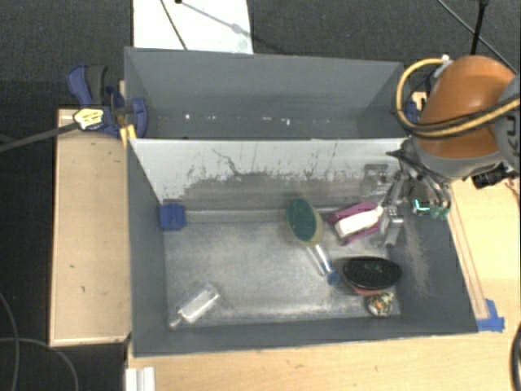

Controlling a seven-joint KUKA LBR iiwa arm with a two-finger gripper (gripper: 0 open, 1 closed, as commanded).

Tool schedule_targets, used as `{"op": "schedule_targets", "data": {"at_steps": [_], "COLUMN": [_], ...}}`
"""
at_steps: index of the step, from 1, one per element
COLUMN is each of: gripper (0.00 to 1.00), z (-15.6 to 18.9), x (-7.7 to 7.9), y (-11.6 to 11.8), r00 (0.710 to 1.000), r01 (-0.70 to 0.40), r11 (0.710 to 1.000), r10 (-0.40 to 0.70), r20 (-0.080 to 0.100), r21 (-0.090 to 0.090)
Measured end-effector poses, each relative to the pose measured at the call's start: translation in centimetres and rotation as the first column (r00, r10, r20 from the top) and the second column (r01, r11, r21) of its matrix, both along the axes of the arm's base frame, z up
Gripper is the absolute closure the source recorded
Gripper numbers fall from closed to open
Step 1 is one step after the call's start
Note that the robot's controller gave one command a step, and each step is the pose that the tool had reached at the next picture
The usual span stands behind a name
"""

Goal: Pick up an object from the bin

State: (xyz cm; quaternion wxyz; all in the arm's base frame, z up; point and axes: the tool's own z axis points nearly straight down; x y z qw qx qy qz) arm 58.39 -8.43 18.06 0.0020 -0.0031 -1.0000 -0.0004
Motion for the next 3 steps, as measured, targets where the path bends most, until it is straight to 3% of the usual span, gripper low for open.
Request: {"op": "schedule_targets", "data": {"at_steps": [1, 2, 3], "gripper": [0.00, 0.00, 0.00], "z": [-10.9, -7.8, -8.0], "x": [-7.5, -9.0, -9.7], "y": [-4.9, -4.3, -3.1], "r00": [0.978, 0.982, 1.000], "r01": [-0.206, -0.190, 0.003], "r11": [0.979, 0.982, 1.000], "r10": [0.206, 0.190, -0.003], "r20": [0.015, 0.013, 0.010], "r21": [-0.006, -0.003, -0.002]}}
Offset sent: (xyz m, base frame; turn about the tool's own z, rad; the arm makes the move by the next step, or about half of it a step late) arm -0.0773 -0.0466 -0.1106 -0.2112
